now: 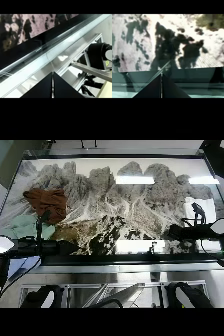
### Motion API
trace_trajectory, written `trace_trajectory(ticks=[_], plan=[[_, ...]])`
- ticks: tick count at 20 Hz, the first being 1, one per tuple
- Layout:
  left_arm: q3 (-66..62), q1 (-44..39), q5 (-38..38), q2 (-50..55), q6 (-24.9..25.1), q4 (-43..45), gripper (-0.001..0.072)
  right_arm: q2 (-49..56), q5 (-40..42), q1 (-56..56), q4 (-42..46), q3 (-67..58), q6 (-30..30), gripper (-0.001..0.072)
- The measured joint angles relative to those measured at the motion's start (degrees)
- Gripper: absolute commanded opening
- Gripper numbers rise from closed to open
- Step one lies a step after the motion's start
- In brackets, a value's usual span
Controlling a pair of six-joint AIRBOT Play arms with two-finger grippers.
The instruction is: Fold the shirts.
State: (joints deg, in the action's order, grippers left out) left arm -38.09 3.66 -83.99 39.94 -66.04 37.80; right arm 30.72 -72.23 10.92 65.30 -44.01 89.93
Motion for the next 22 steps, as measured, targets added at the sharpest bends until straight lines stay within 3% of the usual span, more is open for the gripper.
trace_trajectory(ticks=[15, 22], plan=[[0.00, 0.00, 0.02, 0.00, 0.00, -0.02, 0.0014, 0.00, 0.70, 0.00, 0.00, 0.00, 0.00, 0.0019], [0.00, -0.02, 3.87, 0.00, 0.00, -0.17, 0.0014, 0.02, 1.44, 0.00, 0.00, 0.00, 0.00, 0.0020]])
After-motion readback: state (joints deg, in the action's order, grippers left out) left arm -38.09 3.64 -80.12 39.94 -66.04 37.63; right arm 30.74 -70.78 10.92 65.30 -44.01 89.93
